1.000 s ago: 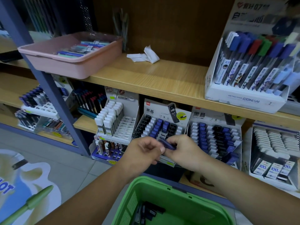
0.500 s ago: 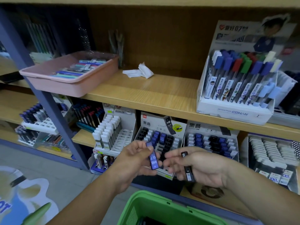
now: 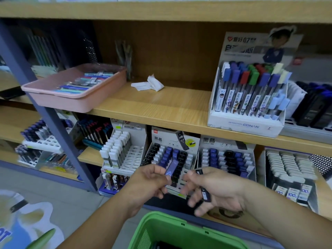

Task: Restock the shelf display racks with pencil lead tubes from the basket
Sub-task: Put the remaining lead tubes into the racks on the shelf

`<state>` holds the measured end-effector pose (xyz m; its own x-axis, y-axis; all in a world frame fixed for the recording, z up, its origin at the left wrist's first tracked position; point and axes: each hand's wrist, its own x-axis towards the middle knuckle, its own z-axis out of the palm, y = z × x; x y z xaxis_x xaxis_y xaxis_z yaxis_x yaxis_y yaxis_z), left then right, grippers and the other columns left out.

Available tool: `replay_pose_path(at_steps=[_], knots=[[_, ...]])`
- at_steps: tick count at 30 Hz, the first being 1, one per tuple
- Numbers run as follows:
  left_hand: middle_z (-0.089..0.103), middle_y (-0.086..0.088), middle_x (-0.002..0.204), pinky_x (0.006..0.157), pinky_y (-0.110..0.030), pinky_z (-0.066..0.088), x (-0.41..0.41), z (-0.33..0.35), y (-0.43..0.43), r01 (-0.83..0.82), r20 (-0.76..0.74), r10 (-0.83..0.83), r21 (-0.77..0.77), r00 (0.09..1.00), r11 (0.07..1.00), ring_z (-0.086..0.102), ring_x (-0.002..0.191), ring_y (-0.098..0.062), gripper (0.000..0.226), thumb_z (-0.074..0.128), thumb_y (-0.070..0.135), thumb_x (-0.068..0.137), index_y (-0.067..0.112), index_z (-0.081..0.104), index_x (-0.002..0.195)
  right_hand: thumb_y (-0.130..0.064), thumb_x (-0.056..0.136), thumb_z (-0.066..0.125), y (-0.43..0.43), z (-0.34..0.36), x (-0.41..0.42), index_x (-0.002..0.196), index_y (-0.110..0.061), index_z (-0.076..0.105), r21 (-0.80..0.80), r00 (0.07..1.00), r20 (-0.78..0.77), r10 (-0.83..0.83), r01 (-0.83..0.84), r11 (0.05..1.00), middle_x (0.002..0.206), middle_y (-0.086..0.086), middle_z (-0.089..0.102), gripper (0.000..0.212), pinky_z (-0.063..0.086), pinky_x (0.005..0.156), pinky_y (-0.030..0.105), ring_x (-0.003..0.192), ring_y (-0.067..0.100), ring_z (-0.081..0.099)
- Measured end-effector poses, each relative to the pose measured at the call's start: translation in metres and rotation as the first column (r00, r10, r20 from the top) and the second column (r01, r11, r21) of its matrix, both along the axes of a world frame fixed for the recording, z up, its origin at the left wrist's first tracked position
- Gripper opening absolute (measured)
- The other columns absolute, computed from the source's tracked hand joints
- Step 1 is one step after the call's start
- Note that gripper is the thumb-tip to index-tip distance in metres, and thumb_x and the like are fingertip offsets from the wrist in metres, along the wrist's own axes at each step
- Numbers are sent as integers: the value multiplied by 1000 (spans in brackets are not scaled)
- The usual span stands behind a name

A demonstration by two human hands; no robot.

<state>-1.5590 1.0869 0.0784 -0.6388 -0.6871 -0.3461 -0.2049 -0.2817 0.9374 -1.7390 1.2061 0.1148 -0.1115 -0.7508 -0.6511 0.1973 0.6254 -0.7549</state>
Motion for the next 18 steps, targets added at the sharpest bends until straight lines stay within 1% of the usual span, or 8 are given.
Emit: replay_pose_path(at_steps=[2,4,7,9,12,15,16,18], knots=[[72,-12,80,52,-24,49,4,1,-2,-42,29,44,-81,999,996,62,60,-14,10,73,0,92,3,70,102,-40,105,56,-1,-1,-1,126,-10,50,21,993,-118,28,-25,999,82,7,64,37,30,40,22,51,14,41],[70,-3,71,49,-19,47,7,5,-4,-67,58,78,-171,995,983,60,54,-9,11,72,2,93,6,73,104,-22,102,52,-6,3,-3,122,-10,48,-16,998,-62,0,-1,1000,78,4,54,24,17,42,21,51,12,33],[72,-2,75,53,-23,51,7,7,-11,-109,89,139,-284,986,953,61,56,-9,13,73,7,94,15,72,105,-4,91,42,-13,9,-4,112,-12,44,-61,986,159,-40,51,997,86,10,54,22,23,43,25,55,17,41],[73,-7,81,56,-25,54,6,8,-17,-116,118,173,-384,978,916,62,57,-8,11,74,9,93,16,71,100,1,99,46,-12,7,-5,116,-3,54,-86,987,155,-47,61,994,98,16,59,20,34,47,27,61,20,52],[70,4,72,57,-26,54,0,7,-25,-105,119,189,-501,975,859,61,55,-6,16,75,7,93,23,73,95,-2,103,55,-9,5,-7,116,-4,67,-139,995,-92,-46,33,990,99,15,64,17,49,56,30,64,17,59],[68,9,73,54,-17,49,-16,7,-32,-63,143,183,-596,973,801,57,57,-6,20,72,8,94,26,71,101,-12,100,65,-7,4,-9,124,-11,63,-194,903,-429,-33,-56,979,84,12,72,24,55,54,33,55,19,62],[67,9,80,58,-14,50,-23,8,-33,-53,146,183,-622,972,781,57,63,-6,21,72,7,94,26,69,104,-13,99,67,-6,4,-9,125,-12,61,-210,874,-484,-44,-67,975,83,13,74,26,55,51,33,52,21,63],[64,6,87,64,-14,51,-36,7,-38,-4,175,172,-693,969,721,58,71,-5,23,74,8,92,26,66,104,-16,99,68,-5,6,-9,114,-21,56,-244,849,-521,-82,-57,968,80,17,74,20,51,46,33,47,24,60]])
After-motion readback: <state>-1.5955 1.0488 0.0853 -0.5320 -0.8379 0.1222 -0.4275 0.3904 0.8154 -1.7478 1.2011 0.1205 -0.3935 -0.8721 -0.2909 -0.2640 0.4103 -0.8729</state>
